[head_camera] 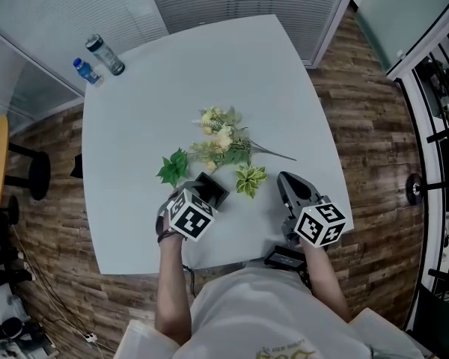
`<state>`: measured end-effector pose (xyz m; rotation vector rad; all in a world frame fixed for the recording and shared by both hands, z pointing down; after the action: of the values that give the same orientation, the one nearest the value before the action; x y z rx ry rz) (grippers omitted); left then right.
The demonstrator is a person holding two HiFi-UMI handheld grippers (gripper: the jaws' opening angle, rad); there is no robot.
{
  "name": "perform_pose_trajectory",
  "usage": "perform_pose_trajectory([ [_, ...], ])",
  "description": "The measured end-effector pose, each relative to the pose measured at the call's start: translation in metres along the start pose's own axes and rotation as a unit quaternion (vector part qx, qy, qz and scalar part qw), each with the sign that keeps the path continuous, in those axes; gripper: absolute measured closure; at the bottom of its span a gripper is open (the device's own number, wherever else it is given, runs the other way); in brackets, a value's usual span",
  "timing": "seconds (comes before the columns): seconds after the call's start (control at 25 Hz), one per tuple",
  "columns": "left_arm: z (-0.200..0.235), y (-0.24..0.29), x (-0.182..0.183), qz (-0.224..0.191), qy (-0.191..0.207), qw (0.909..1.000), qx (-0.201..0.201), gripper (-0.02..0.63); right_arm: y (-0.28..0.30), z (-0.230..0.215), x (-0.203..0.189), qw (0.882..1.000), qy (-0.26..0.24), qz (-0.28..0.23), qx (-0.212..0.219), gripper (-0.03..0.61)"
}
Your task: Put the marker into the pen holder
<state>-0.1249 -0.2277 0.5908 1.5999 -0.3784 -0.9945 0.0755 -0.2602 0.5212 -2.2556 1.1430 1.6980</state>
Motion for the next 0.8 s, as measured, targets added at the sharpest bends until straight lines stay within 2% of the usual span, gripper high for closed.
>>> perform_pose_trajectory([
  [0.2,0.002,-0.006,0.001,-0.018,-0.008,0.9998,0.007,0.519,-0.006,0.010,0.005,1.000,-0.008,-0.008,0.005,0.563],
  [0.48,-0.003,-0.033,0.000,-0.073,-0.039,0.9961,0.029,0.529,-0.017,0.031,0.012,0.999,-0.028,-0.019,0.019,0.563],
  [0.64,0.000,-0.055,-0.004,-0.128,-0.078,0.9879,0.042,0.540,-0.022,0.053,0.024,0.998,-0.045,-0.033,0.034,0.563],
  [0.8,0.001,-0.086,-0.005,-0.191,-0.116,0.9734,0.050,0.560,-0.025,0.074,0.032,0.996,-0.064,-0.041,0.044,0.563],
])
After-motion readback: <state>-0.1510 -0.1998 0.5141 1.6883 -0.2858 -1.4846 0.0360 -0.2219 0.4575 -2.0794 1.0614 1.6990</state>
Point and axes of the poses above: the fingertips, and each gripper's own axes: y forward along the fingers, z to its left, x out of its top, the point moved 2 cm from there along -y, backward along the fingers, and after that the axes turned 8 degrees about -y, right-handed, at the moved point
